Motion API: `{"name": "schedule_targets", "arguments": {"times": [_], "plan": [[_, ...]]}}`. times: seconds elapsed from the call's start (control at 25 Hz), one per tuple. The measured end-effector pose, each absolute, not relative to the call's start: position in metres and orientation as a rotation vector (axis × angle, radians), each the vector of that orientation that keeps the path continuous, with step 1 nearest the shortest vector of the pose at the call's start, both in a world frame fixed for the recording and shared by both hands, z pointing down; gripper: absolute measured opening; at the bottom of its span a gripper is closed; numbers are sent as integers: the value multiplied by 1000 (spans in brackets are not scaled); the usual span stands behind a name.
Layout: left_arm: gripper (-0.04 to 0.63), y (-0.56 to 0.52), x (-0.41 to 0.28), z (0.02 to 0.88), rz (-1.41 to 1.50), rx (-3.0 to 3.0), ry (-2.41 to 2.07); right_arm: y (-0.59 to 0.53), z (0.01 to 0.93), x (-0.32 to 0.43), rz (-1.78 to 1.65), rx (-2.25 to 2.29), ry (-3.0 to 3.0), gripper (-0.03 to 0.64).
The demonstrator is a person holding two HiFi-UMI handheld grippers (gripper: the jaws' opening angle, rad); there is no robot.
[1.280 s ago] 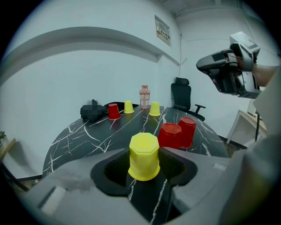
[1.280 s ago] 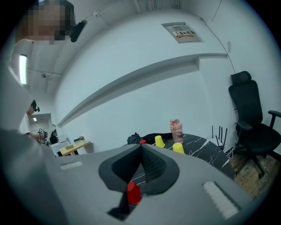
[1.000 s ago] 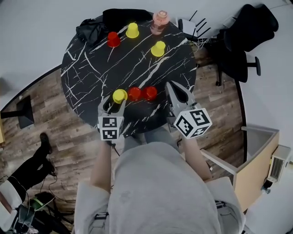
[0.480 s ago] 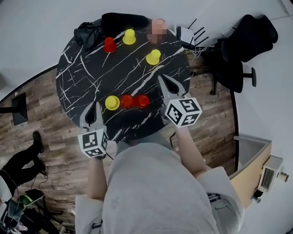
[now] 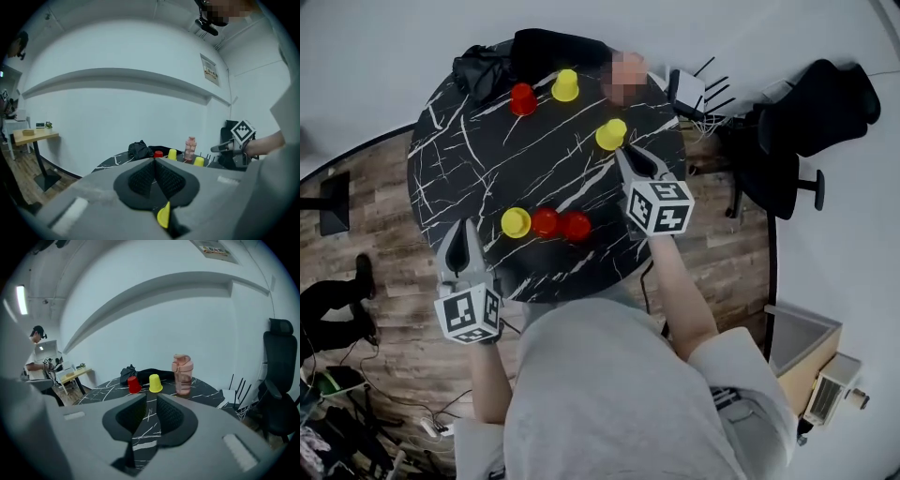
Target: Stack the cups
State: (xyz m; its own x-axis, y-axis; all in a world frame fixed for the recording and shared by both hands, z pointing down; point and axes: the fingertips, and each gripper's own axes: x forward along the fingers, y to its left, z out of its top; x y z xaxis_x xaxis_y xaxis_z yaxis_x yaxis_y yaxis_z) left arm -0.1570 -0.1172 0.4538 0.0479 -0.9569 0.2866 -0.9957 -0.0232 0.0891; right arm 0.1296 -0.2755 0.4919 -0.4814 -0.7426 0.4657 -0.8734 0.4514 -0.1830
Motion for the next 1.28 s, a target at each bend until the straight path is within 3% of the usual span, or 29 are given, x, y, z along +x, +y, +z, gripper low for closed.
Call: {"name": "schedule_targets", "arguments": {"times": [0.64,0.8,0.92,1.28], "plan": [[6,-100,-174,467,213,1798,-2149,-347,585,142,571,1215,-2179,270],[6,-95,-177,471,210,1758,-2166,-353,599,143,553,1228,-2148,270],[6,-95,-176,470,215,1759,-2170,-354,598,143,526,1245,-2147,213],[6,-107,-169,458,204,1867,-2118,-326,556,136,567,1282,-2258,210]]}}
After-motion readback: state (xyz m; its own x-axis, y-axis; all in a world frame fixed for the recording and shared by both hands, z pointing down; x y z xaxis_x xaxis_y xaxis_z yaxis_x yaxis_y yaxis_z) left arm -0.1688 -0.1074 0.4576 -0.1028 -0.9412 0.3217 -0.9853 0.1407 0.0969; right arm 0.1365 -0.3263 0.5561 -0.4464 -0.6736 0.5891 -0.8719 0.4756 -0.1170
